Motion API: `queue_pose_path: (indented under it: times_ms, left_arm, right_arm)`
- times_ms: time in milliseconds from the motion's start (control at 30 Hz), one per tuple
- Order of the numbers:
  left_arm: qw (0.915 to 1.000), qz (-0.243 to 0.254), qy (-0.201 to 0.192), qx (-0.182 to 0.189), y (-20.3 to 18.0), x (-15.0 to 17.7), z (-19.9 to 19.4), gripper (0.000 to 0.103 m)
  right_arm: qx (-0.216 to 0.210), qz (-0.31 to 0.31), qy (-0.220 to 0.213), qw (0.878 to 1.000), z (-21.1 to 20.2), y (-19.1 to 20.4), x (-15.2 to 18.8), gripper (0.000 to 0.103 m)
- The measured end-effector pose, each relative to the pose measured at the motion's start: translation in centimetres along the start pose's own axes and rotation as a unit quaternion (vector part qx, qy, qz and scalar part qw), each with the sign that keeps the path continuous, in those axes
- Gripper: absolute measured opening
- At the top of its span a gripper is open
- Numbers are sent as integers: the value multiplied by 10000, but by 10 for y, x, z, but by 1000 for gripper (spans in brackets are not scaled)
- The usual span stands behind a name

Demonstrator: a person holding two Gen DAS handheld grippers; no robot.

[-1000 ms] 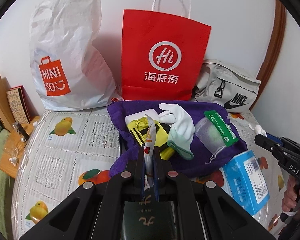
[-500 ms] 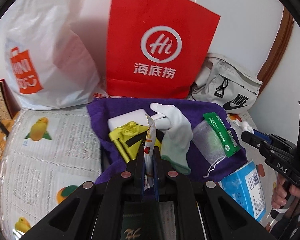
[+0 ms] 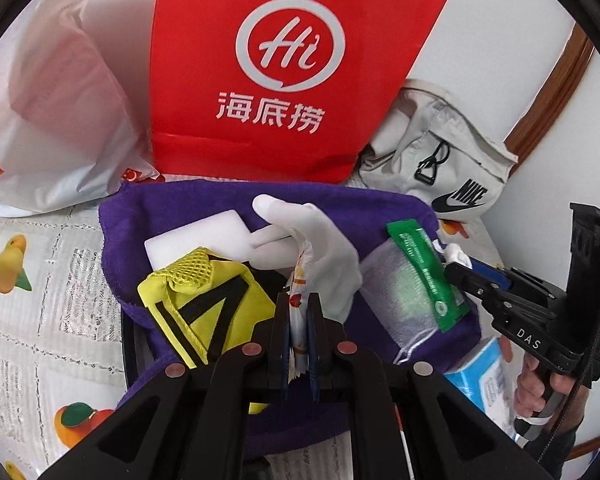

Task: Organize soft objects
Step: 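Carry the lemon-print sachet and white tissue over the purple towel with both tools, then release the tissue onto the towel with the right tool while the left tool releases the sachet, then grasp the black strap on the bed with the right tool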

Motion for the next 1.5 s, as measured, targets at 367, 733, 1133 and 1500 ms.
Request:
queue_pose_path:
  times_ms: [367, 733, 1133, 1500]
  left_arm:
    - [9995, 48, 16, -298, 13, -1, 2, 37]
    - [9962, 164, -226, -825, 29, -9, -18, 51]
    - [9950, 201, -376, -904, 29, -1, -61, 51]
    - [9942, 206, -428, -963, 22, 31, -124, 51]
  right_arm:
    - [-11, -27, 142, 9999, 12, 4, 6, 47]
    - [-47, -9, -90, 9999, -10, 13, -4, 61]
    - [-138, -97, -229, 9996, -55, 42, 4, 61]
    - [-425, -119, -203, 9988, -119, 95, 52, 57]
Point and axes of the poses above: each gripper's, at about its wrist camera, not at the fingertips, and z roughly the way its jaws point, y to its left, x to its underside, the point moved 3 cm from there along z, roughly the way its jaws point, and after that the axes turned 15 degrees about -y, right-handed, at the moved point
